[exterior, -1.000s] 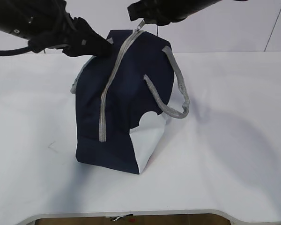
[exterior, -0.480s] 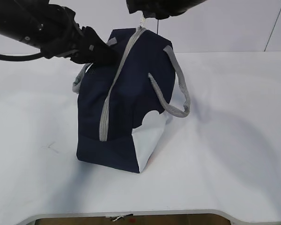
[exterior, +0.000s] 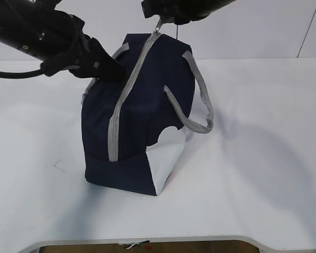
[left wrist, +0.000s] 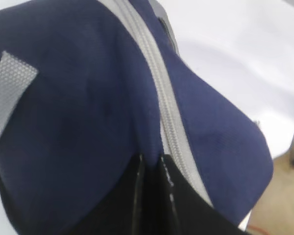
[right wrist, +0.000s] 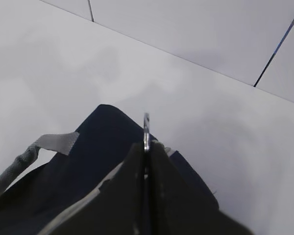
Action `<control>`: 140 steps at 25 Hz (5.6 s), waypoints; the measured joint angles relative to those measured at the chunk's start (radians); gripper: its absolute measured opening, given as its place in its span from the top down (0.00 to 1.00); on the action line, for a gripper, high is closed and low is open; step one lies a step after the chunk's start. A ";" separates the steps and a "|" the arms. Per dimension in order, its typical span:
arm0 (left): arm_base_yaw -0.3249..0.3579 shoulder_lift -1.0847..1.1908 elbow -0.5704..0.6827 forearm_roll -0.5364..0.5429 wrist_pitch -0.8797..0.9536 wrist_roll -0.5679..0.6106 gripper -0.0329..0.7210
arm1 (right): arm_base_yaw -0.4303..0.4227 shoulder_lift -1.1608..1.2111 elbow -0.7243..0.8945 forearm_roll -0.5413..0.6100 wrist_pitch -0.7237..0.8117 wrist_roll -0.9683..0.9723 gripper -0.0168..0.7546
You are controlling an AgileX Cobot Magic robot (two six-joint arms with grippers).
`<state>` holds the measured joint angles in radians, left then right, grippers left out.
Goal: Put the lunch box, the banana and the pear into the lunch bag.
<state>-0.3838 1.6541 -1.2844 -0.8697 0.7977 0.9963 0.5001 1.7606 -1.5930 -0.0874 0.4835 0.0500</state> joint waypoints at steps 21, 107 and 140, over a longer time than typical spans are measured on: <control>0.060 -0.083 -0.020 0.226 0.160 -0.041 0.92 | -0.086 0.191 -0.021 0.014 -0.079 0.003 0.96; 0.077 0.196 -0.383 0.218 0.227 -0.186 0.93 | -0.133 0.367 -0.207 0.322 0.188 -0.081 0.96; 0.077 0.186 -0.384 0.229 0.256 -0.244 0.47 | -0.140 0.319 -0.268 0.329 0.267 -0.105 0.40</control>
<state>-0.3068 1.8404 -1.6683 -0.6405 1.0536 0.7518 0.3605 2.0793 -1.8614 0.2411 0.7507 -0.0545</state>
